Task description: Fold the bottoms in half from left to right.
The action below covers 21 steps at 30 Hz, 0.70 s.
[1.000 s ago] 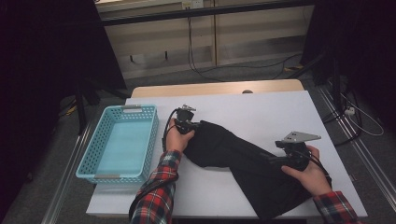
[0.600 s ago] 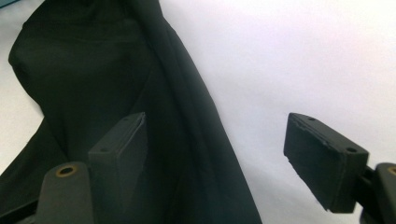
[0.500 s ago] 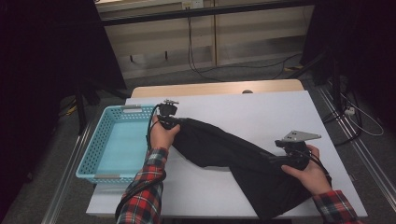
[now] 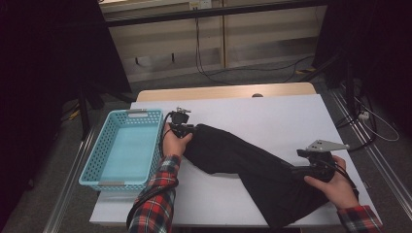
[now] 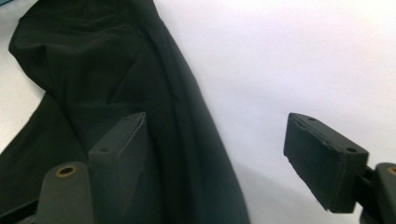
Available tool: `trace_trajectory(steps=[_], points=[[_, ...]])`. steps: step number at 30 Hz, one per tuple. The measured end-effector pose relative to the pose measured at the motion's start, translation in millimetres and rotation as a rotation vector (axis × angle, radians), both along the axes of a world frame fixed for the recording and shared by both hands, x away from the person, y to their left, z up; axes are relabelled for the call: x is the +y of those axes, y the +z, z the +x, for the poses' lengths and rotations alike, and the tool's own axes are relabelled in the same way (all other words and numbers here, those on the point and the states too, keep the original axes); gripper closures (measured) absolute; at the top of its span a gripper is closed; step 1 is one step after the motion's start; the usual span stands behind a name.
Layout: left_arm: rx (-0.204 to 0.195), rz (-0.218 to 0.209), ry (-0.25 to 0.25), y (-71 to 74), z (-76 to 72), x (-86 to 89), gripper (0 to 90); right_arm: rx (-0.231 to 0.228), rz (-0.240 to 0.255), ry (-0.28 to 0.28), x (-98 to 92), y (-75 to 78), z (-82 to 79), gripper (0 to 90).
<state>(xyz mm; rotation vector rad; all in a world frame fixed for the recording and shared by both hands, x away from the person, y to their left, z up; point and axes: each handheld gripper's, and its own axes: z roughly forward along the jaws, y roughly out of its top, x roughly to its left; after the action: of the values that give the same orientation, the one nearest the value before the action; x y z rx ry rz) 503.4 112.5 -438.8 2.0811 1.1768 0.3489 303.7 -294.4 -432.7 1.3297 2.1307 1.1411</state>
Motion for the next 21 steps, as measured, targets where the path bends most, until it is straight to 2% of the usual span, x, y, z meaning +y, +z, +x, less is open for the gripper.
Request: trace_trajectory(steps=[2, 4, 6, 8, 12, 17, 19, 20, 21], points=[[-0.019, -0.022, 0.019, 5.8, -4.7, 2.3, 40.9, -0.002, 0.002, -0.002, -3.2, 0.3, -1.5, 22.1], [-0.042, -0.003, 0.017, 12.4, -10.7, 5.0, 30.4, -0.004, 0.000, -0.003, -5.1, 0.4, -2.7, 22.2], [-0.040, -0.011, 0.015, 18.8, -18.0, 9.5, 24.2, -0.001, 0.003, -0.004, -5.8, 0.6, -3.9, 22.2], [-0.050, -0.037, 0.032, 23.2, -26.7, 12.8, 22.9, -0.005, 0.000, -0.003, -5.8, 0.8, -5.0, 22.1], [-0.062, -0.054, 0.008, 27.1, -47.5, 14.1, 19.0, 0.000, -0.007, 0.001, -5.7, 0.3, -8.2, 22.0], [-0.078, -0.025, -0.057, 23.4, -71.6, 9.7, 17.4, 0.008, -0.008, -0.017, -11.9, 0.3, -15.4, 25.1], [-0.086, -0.043, -0.053, 20.8, -79.8, 7.8, 17.6, 0.024, 0.002, -0.035, -16.1, -1.3, -19.6, 28.4], [-0.093, -0.018, -0.078, 21.0, -83.0, 9.0, 17.2, 0.039, 0.004, -0.041, -18.0, -2.6, -22.0, 30.4], [-0.098, -0.024, -0.082, 20.2, -86.2, 7.7, 17.4, 0.054, 0.002, -0.051, -19.7, -3.9, -24.5, 31.7]])
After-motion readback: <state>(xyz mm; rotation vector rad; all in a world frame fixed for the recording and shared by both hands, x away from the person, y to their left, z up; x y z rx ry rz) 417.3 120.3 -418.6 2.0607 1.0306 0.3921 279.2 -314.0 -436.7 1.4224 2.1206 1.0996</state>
